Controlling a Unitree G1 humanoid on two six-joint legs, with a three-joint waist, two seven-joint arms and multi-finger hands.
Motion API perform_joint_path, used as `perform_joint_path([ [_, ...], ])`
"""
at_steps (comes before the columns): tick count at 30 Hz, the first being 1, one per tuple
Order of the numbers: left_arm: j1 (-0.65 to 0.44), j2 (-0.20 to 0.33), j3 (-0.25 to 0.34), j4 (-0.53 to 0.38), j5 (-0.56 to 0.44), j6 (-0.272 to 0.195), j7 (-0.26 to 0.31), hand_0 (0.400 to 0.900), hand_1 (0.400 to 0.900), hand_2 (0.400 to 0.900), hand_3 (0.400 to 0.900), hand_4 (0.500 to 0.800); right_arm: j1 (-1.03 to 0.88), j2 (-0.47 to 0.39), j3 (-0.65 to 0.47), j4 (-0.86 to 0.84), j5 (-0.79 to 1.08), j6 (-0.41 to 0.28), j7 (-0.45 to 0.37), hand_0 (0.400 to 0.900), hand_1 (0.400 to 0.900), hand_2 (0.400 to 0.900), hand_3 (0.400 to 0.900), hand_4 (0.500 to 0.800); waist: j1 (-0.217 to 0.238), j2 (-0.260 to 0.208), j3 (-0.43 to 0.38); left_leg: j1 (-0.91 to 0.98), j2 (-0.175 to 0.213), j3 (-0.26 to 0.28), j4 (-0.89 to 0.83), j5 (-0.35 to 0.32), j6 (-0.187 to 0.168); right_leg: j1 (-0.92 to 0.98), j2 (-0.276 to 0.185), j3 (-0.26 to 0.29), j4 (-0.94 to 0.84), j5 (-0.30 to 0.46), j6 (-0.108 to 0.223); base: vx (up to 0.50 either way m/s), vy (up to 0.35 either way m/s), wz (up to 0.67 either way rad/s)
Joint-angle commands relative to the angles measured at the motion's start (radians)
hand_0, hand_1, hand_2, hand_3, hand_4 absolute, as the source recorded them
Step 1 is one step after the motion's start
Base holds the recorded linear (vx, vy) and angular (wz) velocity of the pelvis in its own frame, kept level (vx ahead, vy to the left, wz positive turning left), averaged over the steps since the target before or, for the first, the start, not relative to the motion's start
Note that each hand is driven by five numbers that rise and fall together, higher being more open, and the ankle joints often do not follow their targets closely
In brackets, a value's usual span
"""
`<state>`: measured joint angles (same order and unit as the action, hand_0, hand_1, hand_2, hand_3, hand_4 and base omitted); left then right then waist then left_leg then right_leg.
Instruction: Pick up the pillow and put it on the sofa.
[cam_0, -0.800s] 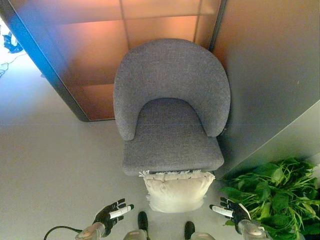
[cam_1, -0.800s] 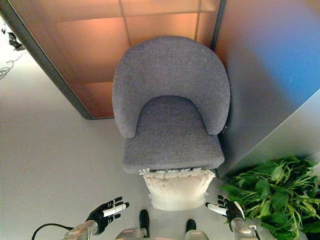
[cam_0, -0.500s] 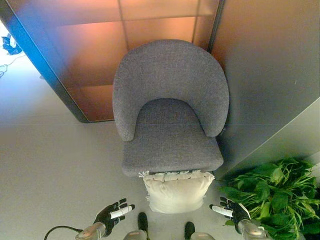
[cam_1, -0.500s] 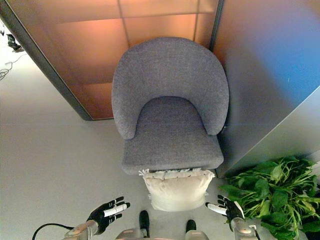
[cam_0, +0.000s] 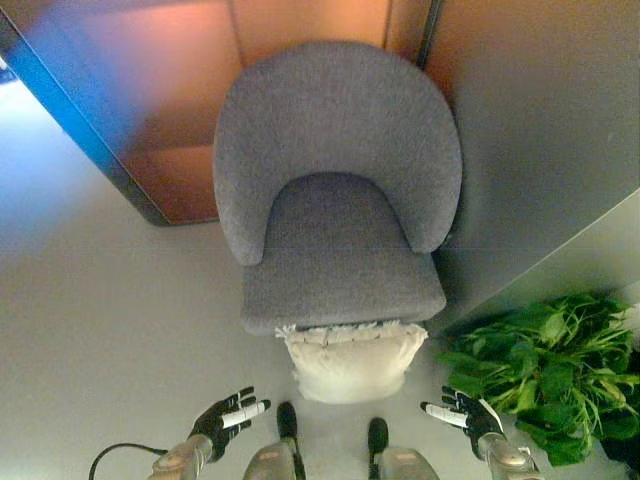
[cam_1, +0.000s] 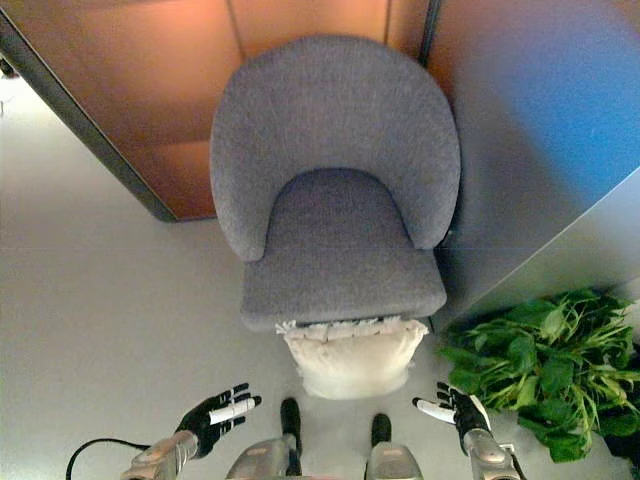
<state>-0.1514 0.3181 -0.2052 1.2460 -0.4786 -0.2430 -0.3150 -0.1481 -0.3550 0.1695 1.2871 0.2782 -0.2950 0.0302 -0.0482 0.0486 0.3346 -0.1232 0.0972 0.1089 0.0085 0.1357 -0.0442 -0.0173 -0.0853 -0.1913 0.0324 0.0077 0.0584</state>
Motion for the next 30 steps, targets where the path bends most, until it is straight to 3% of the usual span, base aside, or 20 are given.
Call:
perform_joint_path([
  [1, -0.082, 0.048, -0.007, -0.036, -0.092, -0.064, -0.010, 0.900, 0.900, 0.900, 0.900, 0.800, -0.096, -0.070, -0.005, -0.069, 0.069, -0.099, -0.013, 0.900, 0.900, 0.900, 0.900, 0.800, 0.008, -0.011, 0.060, -0.111, 0.013, -0.029, 0.238, -0.175, -0.016, -0.162, -0.025, 0.041, 0.224, -0.120, -0.017, -0.19, -0.024, 0.07],
  [9, -0.178, 0.140, -0.033, -0.122, -0.184, -0.046, -0.030, 0.900, 0.900, 0.900, 0.900, 0.800, -0.336, -0.152, 0.081, -0.160, 0.099, -0.075, -0.047, 0.900, 0.900, 0.900, 0.900, 0.800, 0.025, 0.013, 0.185, -0.394, -0.027, -0.031, 0.370, -0.169, 0.002, -0.493, -0.037, 0.069, 0.433, -0.114, -0.023, -0.16, -0.057, 0.10],
  [21, -0.158, 0.193, -0.063, -0.284, -0.251, -0.045, 0.014, 0.900, 0.900, 0.900, 0.900, 0.800, -0.548, -0.314, 0.108, -0.219, 0.200, -0.020, -0.025, 0.900, 0.900, 0.900, 0.900, 0.800, 0.070, 0.045, 0.185, -0.731, -0.043, -0.050, 0.562, -0.205, 0.025, -0.839, -0.050, 0.078, 0.663, -0.149, -0.046, -0.08, -0.039, 0.11],
  [30, -0.100, 0.201, -0.059, -0.357, -0.268, -0.064, 0.001, 0.900, 0.900, 0.900, 0.900, 0.800, -0.590, -0.362, 0.043, -0.181, 0.329, 0.010, 0.000, 0.900, 0.900, 0.900, 0.900, 0.800, 0.086, 0.068, 0.185, -0.783, -0.056, -0.048, 0.586, -0.210, 0.031, -0.898, -0.044, 0.072, 0.716, -0.157, -0.057, -0.01, -0.011, 0.04],
])
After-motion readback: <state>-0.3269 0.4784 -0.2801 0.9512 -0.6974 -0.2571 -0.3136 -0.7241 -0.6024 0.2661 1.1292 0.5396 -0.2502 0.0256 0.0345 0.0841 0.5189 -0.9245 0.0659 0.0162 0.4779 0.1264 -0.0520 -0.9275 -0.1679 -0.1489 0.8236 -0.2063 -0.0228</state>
